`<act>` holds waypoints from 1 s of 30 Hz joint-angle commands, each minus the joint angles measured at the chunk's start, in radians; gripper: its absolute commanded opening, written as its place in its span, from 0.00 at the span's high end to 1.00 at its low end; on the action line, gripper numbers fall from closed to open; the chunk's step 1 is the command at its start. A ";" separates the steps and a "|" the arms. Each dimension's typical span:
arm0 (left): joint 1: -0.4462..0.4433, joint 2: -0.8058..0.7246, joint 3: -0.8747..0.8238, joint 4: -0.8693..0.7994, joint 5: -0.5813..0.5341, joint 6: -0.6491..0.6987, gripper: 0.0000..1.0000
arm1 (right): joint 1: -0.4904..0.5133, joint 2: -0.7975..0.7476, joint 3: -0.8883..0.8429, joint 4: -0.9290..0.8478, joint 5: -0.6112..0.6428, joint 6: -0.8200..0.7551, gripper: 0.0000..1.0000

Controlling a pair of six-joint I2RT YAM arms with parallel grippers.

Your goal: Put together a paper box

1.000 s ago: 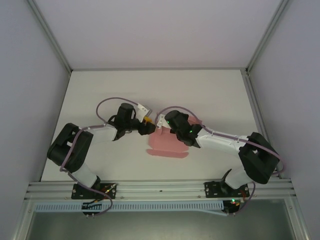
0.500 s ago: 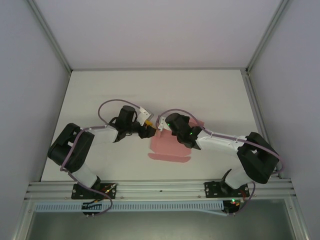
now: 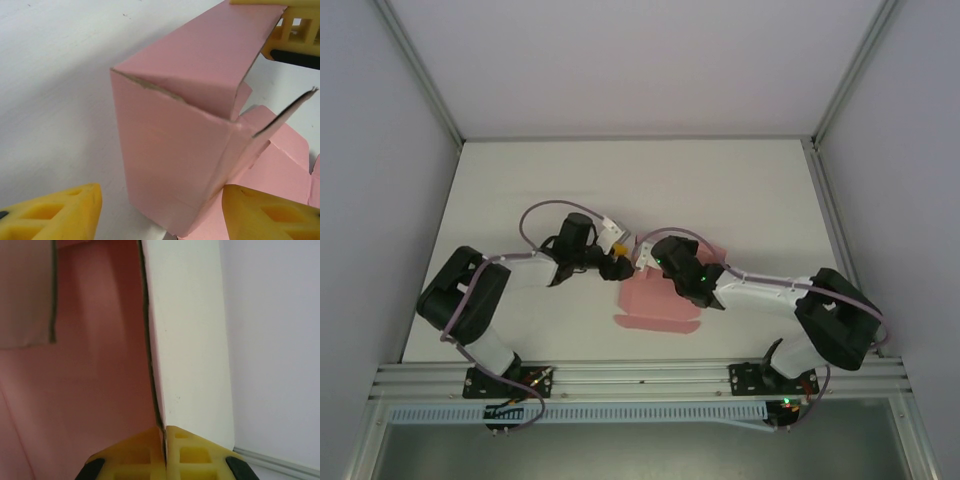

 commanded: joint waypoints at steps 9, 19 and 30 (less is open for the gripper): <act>-0.053 0.025 0.011 0.083 -0.077 -0.038 0.33 | 0.049 -0.007 -0.040 0.026 0.056 0.064 1.00; -0.070 0.062 0.030 0.124 -0.140 -0.091 0.41 | 0.061 -0.021 -0.043 0.011 0.027 0.112 1.00; -0.103 0.013 -0.034 0.207 -0.317 -0.101 0.76 | 0.077 -0.008 -0.040 -0.016 0.042 0.154 1.00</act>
